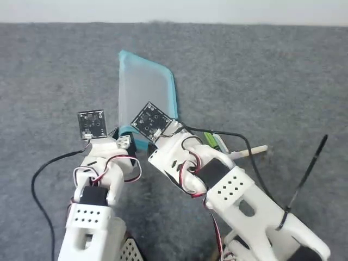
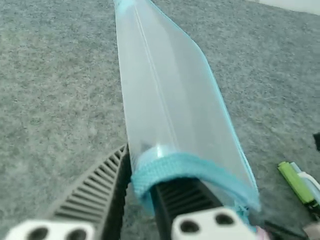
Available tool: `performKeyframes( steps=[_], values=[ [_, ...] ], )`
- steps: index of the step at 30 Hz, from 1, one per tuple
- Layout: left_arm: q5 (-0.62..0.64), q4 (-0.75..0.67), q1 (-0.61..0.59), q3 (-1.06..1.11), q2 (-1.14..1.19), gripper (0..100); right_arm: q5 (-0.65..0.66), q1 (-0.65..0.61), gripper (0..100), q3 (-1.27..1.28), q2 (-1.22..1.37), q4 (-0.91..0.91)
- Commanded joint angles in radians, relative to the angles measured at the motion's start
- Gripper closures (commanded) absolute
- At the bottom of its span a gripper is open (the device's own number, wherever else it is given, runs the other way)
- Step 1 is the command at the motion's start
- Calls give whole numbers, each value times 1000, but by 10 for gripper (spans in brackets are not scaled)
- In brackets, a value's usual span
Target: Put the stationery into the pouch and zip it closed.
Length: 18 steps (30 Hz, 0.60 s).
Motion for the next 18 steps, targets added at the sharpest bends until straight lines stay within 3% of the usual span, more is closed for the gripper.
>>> performKeyframes(
  steps=[1, 7, 15, 18],
  values=[
    [11, 115, 17, -110, -17, 990, 43, -2, 727, -9, 59, -67],
    [-83, 281, 20, -211, -15, 990, 48, 45, 728, -20, 159, -139],
    [-103, 325, 34, -229, -18, 990, 41, 85, 730, -46, 220, -193],
    [-104, 327, 55, -228, -18, 990, 46, 88, 805, -58, 269, -226]
  ],
)
